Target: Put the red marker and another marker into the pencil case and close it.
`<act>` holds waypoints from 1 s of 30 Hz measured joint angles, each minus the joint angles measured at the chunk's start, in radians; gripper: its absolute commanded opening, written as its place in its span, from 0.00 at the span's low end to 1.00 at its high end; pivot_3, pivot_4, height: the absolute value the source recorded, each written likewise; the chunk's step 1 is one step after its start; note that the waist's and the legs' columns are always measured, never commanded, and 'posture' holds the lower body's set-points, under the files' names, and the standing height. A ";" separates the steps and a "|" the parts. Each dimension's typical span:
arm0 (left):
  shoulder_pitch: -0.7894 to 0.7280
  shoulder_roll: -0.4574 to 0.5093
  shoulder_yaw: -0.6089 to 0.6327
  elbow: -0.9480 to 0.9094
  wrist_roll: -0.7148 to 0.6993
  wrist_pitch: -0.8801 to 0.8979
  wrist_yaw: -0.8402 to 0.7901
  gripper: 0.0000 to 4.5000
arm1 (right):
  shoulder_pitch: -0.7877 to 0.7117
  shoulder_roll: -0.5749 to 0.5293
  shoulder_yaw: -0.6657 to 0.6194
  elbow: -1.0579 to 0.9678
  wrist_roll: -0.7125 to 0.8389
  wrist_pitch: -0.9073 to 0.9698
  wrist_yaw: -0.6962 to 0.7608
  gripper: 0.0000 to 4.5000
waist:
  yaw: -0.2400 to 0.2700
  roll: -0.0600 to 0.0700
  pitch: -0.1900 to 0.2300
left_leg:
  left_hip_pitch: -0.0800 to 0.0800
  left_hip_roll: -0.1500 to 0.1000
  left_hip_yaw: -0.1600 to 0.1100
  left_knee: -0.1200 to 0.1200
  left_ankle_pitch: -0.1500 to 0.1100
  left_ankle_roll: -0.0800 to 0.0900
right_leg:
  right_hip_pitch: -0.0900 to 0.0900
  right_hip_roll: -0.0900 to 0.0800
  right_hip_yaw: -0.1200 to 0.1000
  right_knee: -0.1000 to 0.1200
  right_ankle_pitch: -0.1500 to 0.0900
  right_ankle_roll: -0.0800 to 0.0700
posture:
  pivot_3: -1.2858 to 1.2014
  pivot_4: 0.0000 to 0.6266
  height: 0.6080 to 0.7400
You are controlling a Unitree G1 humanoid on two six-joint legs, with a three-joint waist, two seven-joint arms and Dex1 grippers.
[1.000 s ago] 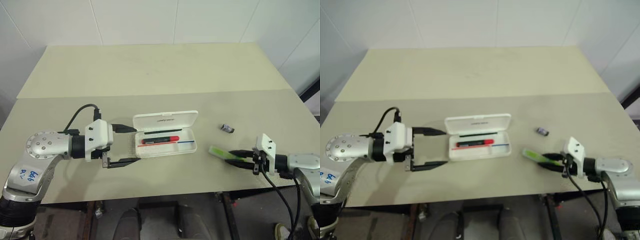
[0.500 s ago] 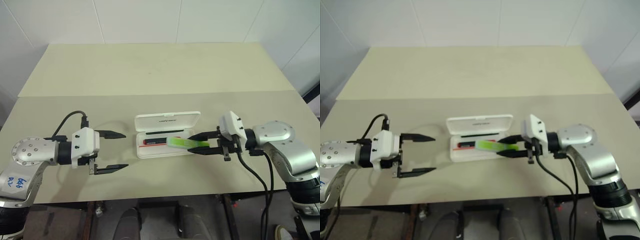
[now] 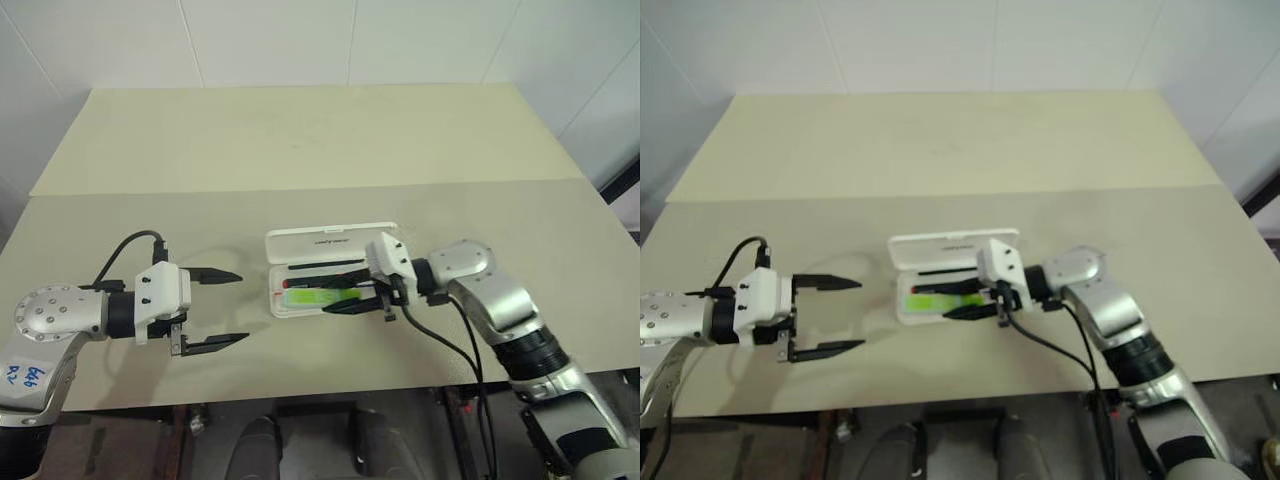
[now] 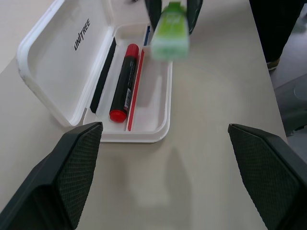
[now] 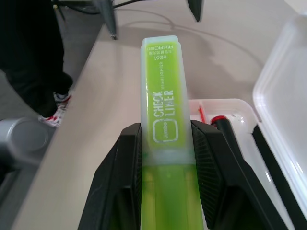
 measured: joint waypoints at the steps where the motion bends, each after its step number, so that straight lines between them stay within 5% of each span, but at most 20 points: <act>1: 0.000 0.004 0.000 0.000 0.000 0.000 0.000 1.00 | -0.009 0.021 0.014 0.031 -0.016 -0.019 -0.003 0.25 | -0.002 0.000 0.000 | 0.000 0.000 0.000 0.000 0.000 0.000 | 0.000 0.000 0.000 0.000 0.000 0.000 | 0.52 0.24 1.00; 30: -0.007 0.004 -0.012 -0.014 0.000 0.000 0.019 1.00 | -0.114 0.123 0.063 0.270 -0.176 -0.243 0.023 0.25 | -0.018 0.000 0.000 | 0.000 0.001 0.000 -0.003 0.000 0.000 | -0.001 0.001 -0.001 0.001 0.006 0.011 | 0.52 0.24 1.00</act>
